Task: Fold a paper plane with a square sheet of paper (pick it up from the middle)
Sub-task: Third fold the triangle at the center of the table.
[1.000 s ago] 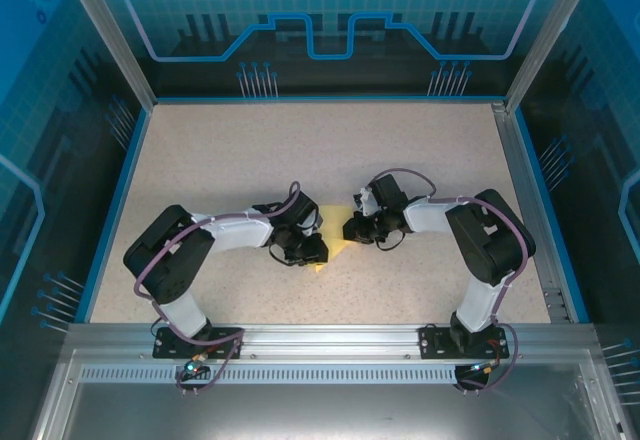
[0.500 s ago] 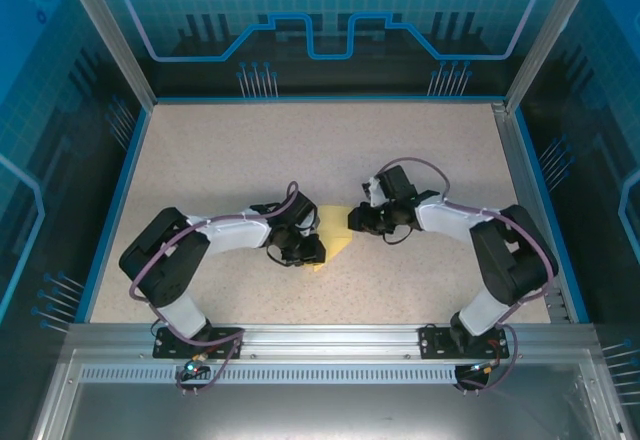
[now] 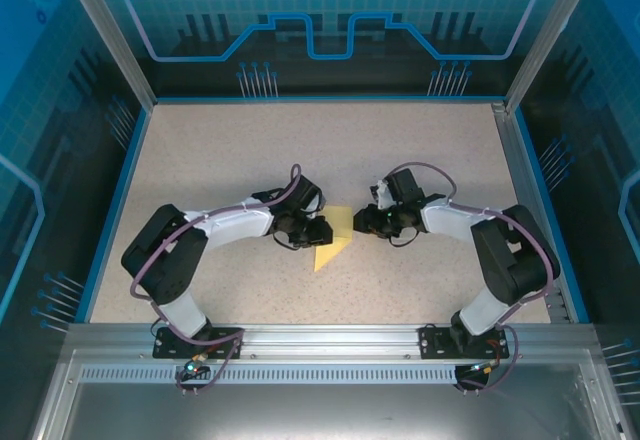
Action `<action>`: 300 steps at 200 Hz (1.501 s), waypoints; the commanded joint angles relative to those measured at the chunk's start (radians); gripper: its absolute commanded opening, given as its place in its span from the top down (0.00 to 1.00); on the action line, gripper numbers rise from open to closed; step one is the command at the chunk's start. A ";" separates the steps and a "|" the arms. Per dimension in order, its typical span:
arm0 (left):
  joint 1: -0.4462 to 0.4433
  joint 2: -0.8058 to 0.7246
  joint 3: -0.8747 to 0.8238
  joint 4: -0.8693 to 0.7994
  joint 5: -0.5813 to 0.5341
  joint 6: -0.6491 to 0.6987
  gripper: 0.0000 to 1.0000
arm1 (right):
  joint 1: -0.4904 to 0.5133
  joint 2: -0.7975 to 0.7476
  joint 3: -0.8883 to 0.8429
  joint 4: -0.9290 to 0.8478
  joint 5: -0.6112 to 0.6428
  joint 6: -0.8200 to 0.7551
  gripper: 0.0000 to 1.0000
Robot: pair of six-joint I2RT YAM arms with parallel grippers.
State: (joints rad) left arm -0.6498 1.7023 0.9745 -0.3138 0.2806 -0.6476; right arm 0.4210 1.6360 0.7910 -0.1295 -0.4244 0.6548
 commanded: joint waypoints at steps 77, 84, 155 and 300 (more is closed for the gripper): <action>0.019 0.073 -0.013 -0.024 -0.080 0.012 0.83 | 0.049 0.073 0.030 0.020 -0.033 0.016 0.64; 0.019 0.075 -0.015 -0.019 -0.078 0.012 0.83 | 0.049 0.073 0.031 0.022 -0.033 0.017 0.64; 0.019 0.089 -0.033 -0.001 -0.071 0.007 0.83 | 0.060 0.100 0.038 0.062 -0.064 0.046 0.64; 0.028 -0.019 -0.074 0.073 -0.029 -0.010 0.76 | 0.061 0.075 0.010 0.066 -0.015 0.086 0.63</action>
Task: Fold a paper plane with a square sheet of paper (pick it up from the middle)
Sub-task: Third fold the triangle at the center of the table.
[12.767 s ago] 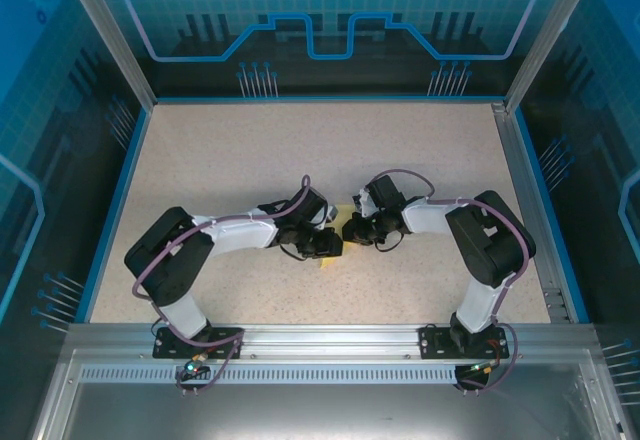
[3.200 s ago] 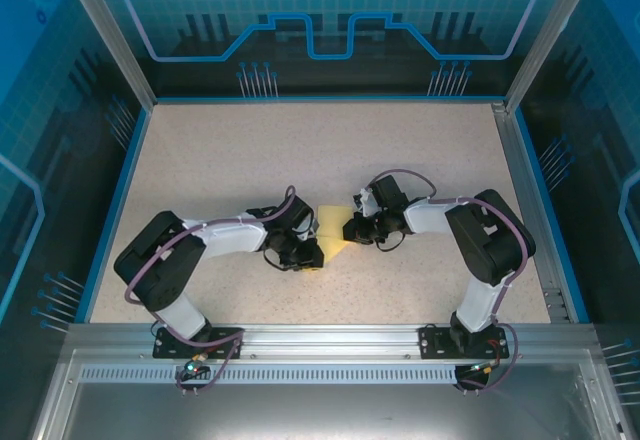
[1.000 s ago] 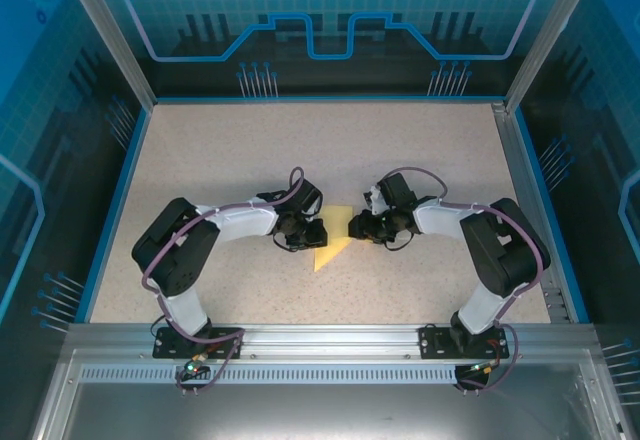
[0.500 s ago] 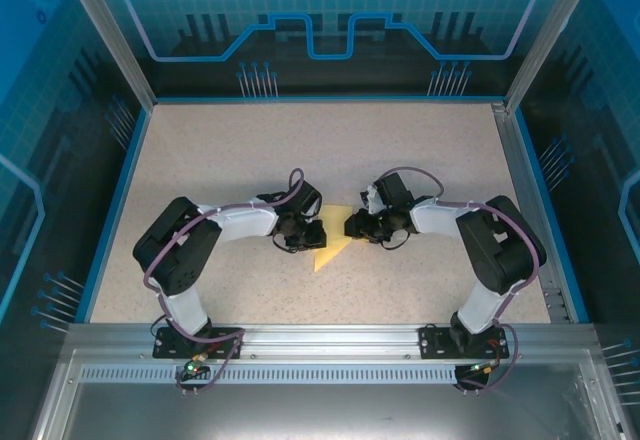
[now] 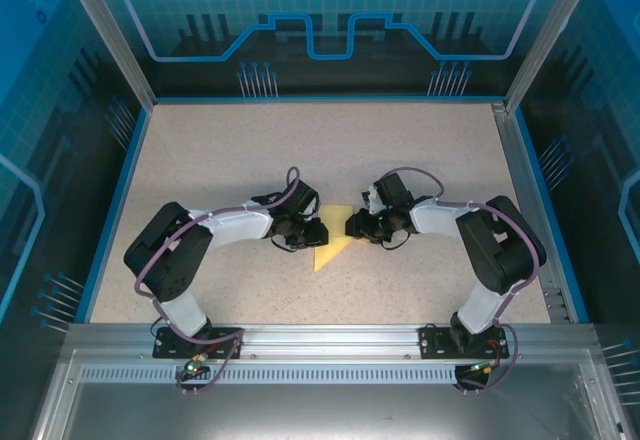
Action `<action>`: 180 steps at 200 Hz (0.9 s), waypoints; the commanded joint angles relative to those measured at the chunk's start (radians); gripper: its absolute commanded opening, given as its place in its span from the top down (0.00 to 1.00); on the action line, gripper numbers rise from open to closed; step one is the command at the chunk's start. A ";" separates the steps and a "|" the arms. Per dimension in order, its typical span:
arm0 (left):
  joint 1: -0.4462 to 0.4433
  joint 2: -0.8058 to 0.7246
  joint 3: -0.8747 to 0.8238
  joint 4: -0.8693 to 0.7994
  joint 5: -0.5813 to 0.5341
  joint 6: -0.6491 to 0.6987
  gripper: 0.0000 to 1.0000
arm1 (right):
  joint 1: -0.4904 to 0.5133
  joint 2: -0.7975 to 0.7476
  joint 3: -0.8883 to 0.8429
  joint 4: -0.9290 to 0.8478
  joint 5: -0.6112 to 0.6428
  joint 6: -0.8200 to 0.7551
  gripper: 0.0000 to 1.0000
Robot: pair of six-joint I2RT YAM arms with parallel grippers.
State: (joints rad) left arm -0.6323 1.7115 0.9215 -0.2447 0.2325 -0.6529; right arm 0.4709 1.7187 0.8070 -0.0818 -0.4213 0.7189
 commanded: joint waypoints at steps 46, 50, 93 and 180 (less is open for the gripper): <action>0.010 -0.025 -0.022 -0.007 0.009 -0.004 0.77 | 0.011 -0.013 -0.008 0.038 -0.032 0.032 0.63; 0.010 -0.025 -0.023 -0.008 0.008 -0.002 0.77 | 0.011 -0.012 -0.010 0.047 -0.038 0.036 0.63; 0.010 -0.026 -0.021 -0.005 0.010 -0.002 0.77 | 0.011 -0.001 -0.009 0.097 -0.077 0.059 0.63; 0.007 -0.144 -0.057 -0.008 -0.001 0.007 0.59 | 0.012 0.037 0.012 0.102 -0.117 0.030 0.70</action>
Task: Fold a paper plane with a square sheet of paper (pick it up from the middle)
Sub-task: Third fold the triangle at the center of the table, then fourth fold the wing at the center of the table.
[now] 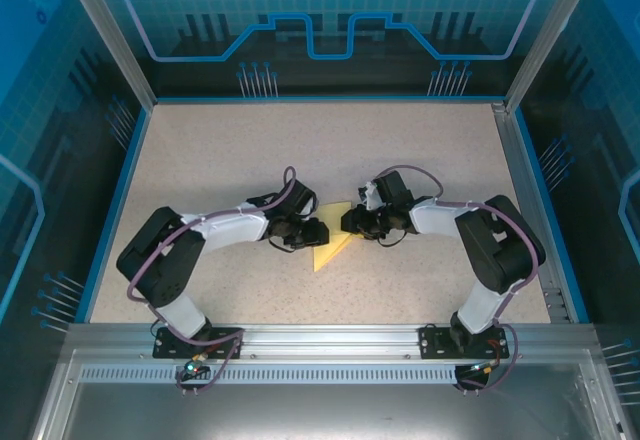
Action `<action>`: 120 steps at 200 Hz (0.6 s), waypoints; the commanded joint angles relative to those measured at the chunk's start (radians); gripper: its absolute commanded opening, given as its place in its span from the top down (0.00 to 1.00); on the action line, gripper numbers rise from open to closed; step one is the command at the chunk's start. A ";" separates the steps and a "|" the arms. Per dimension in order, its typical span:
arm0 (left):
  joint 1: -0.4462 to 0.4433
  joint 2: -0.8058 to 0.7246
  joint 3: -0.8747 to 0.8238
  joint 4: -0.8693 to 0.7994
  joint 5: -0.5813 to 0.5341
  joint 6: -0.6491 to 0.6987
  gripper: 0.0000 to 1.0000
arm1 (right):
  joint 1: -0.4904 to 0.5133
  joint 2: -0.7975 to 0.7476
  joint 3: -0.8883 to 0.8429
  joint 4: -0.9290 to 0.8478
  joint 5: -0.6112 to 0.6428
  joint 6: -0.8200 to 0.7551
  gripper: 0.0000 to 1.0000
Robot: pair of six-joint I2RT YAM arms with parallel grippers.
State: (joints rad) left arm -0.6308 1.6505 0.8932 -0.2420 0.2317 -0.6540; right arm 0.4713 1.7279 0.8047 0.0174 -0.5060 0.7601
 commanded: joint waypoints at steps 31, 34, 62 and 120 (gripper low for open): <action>-0.047 -0.166 -0.045 -0.062 -0.096 0.028 0.51 | 0.012 0.028 0.024 0.001 -0.039 -0.015 0.72; -0.055 -0.169 -0.044 -0.070 -0.113 0.028 0.50 | 0.013 0.027 0.025 0.000 -0.040 -0.015 0.72; -0.158 -0.171 -0.022 -0.144 -0.266 0.030 0.47 | 0.011 0.020 0.033 -0.016 -0.040 -0.024 0.72; -0.315 -0.027 0.082 -0.231 -0.481 0.003 0.46 | 0.012 0.015 0.050 -0.036 -0.044 -0.030 0.71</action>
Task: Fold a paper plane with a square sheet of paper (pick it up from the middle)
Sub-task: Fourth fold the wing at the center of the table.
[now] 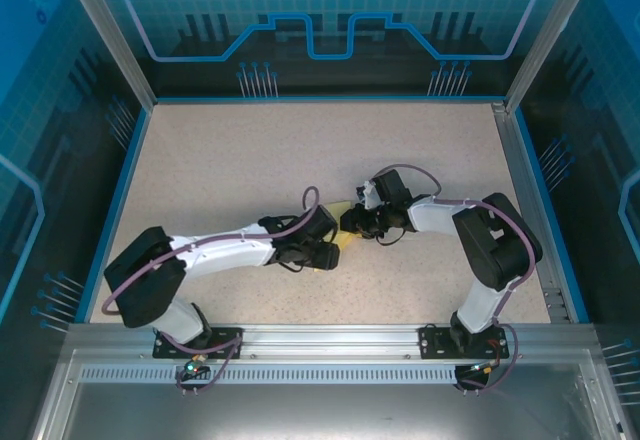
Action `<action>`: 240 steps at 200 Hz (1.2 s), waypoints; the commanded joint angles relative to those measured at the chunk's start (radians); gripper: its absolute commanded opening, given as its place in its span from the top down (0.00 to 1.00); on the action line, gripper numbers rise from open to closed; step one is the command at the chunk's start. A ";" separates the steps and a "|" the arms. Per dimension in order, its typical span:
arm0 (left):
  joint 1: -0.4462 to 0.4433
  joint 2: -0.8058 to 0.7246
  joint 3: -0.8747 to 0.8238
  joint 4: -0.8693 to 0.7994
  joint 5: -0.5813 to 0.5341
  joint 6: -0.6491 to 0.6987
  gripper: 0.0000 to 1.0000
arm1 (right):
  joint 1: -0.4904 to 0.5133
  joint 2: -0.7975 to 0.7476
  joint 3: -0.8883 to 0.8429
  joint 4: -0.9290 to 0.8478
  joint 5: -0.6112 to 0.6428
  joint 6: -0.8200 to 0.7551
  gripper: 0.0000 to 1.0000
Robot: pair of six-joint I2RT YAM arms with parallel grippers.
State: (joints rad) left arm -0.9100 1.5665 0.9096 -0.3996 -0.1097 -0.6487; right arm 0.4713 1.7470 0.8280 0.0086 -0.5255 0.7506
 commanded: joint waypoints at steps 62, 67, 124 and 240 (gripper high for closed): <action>-0.126 0.205 0.192 -0.186 -0.338 -0.027 0.46 | 0.011 -0.012 0.043 -0.048 -0.026 -0.023 0.71; -0.130 0.211 0.196 -0.195 -0.351 -0.032 0.46 | 0.011 -0.012 0.045 -0.049 -0.026 -0.025 0.71; -0.161 0.259 0.216 -0.246 -0.455 -0.076 0.50 | 0.010 -0.009 0.074 -0.062 -0.028 -0.031 0.71; -0.176 0.269 0.213 -0.243 -0.487 -0.066 0.72 | 0.010 -0.006 0.075 -0.066 -0.025 -0.030 0.71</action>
State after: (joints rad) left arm -1.0767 1.8206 1.0988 -0.6094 -0.5617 -0.7090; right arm 0.4717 1.7470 0.8852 -0.0368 -0.5323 0.7364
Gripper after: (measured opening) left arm 0.308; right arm 0.292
